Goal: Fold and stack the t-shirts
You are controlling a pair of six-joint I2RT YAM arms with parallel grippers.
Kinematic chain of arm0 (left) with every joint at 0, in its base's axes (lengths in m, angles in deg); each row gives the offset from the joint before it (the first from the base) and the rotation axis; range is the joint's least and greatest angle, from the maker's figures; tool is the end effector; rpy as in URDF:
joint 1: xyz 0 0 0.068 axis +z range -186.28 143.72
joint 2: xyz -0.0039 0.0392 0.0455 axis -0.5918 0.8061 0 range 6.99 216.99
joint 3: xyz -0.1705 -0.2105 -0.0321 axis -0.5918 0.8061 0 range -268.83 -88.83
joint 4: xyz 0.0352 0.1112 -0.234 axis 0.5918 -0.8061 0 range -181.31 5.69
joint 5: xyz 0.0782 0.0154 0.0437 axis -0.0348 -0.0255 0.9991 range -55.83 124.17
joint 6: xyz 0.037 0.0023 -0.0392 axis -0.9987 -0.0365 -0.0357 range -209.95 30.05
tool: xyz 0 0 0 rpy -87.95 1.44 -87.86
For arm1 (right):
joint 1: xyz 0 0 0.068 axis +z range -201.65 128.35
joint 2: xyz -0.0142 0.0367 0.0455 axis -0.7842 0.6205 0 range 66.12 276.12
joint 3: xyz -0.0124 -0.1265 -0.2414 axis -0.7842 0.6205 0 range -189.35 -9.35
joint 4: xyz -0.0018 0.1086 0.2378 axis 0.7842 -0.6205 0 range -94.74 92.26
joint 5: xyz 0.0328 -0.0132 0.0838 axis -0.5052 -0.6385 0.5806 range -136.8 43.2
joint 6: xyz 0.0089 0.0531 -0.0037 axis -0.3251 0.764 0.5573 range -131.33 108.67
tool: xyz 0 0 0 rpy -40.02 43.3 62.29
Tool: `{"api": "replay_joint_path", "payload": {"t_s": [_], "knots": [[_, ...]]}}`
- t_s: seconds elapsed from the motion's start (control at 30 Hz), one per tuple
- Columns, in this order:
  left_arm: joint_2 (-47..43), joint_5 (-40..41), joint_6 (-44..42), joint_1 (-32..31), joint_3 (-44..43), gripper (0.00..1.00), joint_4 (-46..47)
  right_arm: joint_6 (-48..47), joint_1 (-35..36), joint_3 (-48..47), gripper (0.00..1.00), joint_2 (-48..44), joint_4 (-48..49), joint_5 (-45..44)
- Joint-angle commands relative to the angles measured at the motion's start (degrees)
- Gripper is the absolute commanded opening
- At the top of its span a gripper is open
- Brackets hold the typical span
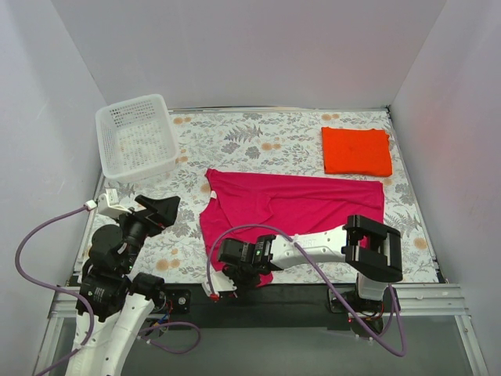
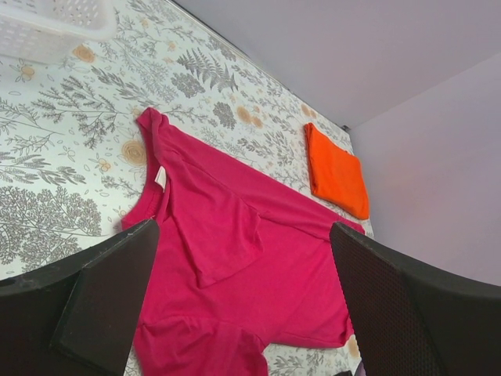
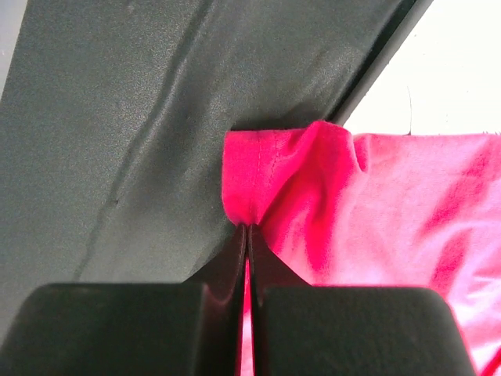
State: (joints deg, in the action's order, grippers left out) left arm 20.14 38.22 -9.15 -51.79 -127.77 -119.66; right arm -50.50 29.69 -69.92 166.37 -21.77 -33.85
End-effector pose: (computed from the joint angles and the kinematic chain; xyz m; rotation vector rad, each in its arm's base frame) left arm 0.0638 -0.0151 0.3161 -1.0650 1.5578 -1.1438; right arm 0.0436 0.3393 0.1656 -2.4214 1.2997 0.5218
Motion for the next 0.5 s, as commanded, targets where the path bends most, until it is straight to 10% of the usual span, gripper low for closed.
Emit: {"api": "replay_joint_path", "payload": {"t_s": [0.0, 0.47], "knots": [[-0.4, -1.2, -0.5, 0.0, 0.6, 0.84, 0.5, 0.1, -2.5, -2.0, 0.01, -1.8, -3.2, 0.8], [5.5, -31.0, -12.4, 0.0, 8.2, 0.82, 19.1, -4.3, -18.3, -4.2, 0.01, -8.9, -10.9, 23.1]]}}
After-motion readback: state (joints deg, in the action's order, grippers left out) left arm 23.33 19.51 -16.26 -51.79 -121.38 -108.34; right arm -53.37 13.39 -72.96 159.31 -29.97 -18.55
